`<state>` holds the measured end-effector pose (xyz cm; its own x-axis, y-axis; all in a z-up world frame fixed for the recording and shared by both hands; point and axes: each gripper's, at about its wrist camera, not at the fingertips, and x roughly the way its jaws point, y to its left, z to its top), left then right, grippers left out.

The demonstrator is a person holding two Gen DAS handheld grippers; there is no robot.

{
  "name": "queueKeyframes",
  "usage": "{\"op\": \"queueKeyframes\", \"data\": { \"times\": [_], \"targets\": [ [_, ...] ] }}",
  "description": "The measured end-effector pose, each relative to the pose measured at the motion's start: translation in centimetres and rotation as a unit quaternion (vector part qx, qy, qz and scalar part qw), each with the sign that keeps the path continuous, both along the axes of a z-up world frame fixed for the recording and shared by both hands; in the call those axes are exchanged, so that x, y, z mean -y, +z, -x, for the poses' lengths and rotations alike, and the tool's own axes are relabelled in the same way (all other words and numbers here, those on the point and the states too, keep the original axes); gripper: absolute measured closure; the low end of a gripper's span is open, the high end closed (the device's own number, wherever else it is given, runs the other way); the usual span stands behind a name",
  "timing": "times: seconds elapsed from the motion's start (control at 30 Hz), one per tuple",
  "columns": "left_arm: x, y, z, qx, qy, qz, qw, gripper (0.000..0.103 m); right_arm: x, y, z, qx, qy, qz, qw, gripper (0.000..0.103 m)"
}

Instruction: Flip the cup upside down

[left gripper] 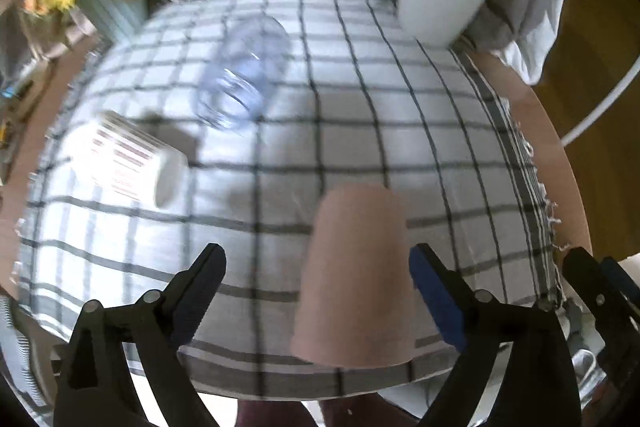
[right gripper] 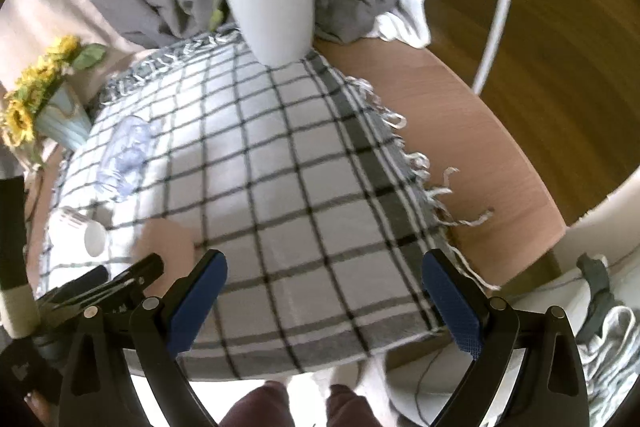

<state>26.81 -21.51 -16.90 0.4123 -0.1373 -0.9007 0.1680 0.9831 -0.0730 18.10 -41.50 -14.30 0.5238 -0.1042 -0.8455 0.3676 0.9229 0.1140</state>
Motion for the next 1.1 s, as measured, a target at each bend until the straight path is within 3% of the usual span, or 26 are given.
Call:
{"op": "queueKeyframes", "data": {
  "times": [0.17,0.33,0.53,0.6,0.83,1.0,1.1],
  "targets": [
    [-3.1,1.4,-0.2,0.006,0.01,0.012,0.9999,0.009,-2.2,0.7,-2.4,0.001,0.036,-0.017,0.999,0.005],
    [-5.4,1.5,0.0,0.016,0.023,-0.007,0.9996,0.009,-5.3,0.2,-5.2,-0.015,0.086,-0.04,0.995,0.005],
    [-8.0,1.1,-0.4,0.017,0.032,-0.028,0.9989,0.009,-8.5,-2.4,-8.5,-0.051,0.129,-0.094,0.986,0.011],
    [-8.5,1.0,-0.7,0.016,0.033,-0.027,0.999,0.009,-9.1,-3.6,-9.5,-0.074,0.126,-0.106,0.984,0.019],
    [-9.5,0.3,-1.6,0.009,0.028,-0.03,0.9991,0.009,-10.8,-4.9,-11.7,-0.096,0.14,-0.121,0.978,0.019],
    [-10.0,-0.4,-2.3,0.002,0.034,-0.034,0.9988,0.009,-11.0,-6.8,-13.3,-0.135,0.134,-0.133,0.973,0.019],
    [-10.3,-0.9,-2.7,0.0,0.036,-0.037,0.9986,0.009,-11.0,-7.8,-13.7,-0.154,0.13,-0.144,0.969,0.027]
  ]
}}
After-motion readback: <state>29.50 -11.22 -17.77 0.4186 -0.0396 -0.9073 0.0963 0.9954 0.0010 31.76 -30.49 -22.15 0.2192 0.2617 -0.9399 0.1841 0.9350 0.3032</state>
